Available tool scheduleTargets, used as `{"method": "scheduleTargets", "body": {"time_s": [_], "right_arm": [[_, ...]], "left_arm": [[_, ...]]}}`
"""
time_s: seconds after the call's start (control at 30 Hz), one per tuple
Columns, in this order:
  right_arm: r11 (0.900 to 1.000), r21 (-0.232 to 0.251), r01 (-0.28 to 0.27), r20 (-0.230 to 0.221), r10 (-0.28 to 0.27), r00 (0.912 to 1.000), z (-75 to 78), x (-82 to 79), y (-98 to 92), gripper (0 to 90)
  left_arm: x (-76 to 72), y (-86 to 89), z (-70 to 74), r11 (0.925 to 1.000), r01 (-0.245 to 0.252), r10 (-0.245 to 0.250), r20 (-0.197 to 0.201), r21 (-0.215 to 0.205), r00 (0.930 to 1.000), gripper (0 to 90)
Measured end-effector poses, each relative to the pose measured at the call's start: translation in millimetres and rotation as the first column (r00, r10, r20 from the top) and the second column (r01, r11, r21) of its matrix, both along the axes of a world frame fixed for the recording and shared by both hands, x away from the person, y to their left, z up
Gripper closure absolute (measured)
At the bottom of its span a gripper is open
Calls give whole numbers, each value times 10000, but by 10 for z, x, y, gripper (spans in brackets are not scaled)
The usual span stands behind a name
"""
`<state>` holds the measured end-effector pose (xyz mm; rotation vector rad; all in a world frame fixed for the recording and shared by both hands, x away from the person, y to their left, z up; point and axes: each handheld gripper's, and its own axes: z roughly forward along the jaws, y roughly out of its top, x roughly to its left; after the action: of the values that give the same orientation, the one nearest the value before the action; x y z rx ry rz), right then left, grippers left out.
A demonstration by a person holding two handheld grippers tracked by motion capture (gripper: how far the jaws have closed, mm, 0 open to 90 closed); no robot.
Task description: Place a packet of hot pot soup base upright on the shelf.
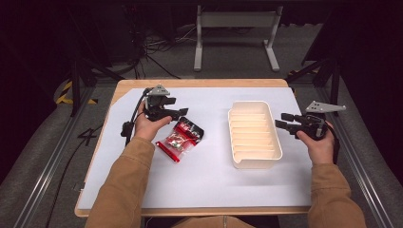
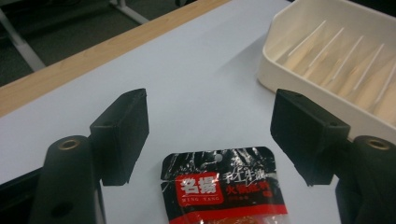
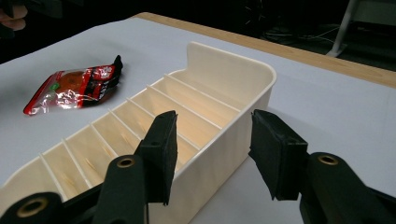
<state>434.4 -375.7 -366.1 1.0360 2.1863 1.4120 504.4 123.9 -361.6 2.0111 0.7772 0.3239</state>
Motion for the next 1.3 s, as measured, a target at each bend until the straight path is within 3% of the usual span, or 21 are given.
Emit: {"method": "scheduleTargets", "body": {"time_s": [0.53, 0.73, 0.87, 1.13, 1.3], "right_arm": [[9996, -10, 282, -172, -282, 9995, -49, -134, -102, 497], [9996, -39, 289, -222, -289, 9993, -68, -158, -113, 490], [9997, -72, 253, -245, -254, 9994, -73, -156, -102, 484], [9999, -62, 143, -270, -144, 9995, -81, -144, -78, 470], [9999, 149, 31, -323, -26, 9995, -85, -141, -85, 455]], "left_arm": [[251, -59, -340, 9974, 171, -111, -857, 695, 9963, 342], [305, -58, -434, 9970, 340, -241, -1403, 691, 9898, 370], [327, -82, -476, 9964, 445, -334, -1483, 724, 9884, 371], [389, -116, -594, 9962, 527, -379, -1999, 690, 9791, 369], [433, -123, -680, 9953, 756, -587, -2446, 604, 9679, 357]]}}
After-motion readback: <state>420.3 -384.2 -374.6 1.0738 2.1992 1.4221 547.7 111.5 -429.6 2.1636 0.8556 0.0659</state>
